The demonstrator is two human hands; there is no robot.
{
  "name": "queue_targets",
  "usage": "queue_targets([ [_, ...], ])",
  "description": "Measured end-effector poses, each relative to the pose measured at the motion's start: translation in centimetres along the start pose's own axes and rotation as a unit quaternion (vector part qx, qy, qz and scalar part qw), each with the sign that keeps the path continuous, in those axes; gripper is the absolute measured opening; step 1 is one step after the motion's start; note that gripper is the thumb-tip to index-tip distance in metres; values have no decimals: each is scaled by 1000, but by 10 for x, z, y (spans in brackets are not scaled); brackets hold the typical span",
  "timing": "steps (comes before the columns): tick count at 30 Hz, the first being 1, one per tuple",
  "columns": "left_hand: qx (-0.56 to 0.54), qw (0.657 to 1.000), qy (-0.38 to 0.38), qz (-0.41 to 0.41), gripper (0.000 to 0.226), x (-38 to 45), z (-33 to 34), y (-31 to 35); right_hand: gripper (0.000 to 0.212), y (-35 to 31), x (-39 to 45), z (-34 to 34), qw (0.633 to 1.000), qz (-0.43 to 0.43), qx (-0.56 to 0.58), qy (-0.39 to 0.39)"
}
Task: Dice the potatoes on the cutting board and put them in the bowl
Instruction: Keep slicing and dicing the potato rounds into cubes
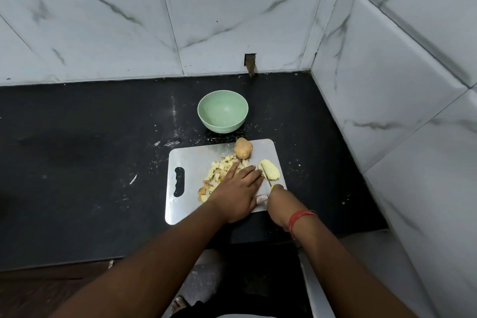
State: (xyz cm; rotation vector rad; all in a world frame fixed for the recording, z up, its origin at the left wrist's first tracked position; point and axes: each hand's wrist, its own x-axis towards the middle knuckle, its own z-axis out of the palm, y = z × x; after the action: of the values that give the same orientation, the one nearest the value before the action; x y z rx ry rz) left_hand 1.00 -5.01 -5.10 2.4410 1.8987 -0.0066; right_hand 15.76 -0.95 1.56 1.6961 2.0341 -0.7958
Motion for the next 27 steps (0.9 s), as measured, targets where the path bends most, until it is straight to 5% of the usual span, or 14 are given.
queue_targets([
  [13, 1, 1000, 6, -3, 76, -1, -2, 3, 15, 46, -17, 32, 998, -55, 0, 17],
  [23, 44, 998, 27, 46, 75, 6, -8, 0, 37, 63, -10, 21, 998, -41, 18, 38],
  [27, 43, 997, 40, 51, 71, 11, -10, 6, 21, 66, -6, 13, 998, -50, 14, 40],
])
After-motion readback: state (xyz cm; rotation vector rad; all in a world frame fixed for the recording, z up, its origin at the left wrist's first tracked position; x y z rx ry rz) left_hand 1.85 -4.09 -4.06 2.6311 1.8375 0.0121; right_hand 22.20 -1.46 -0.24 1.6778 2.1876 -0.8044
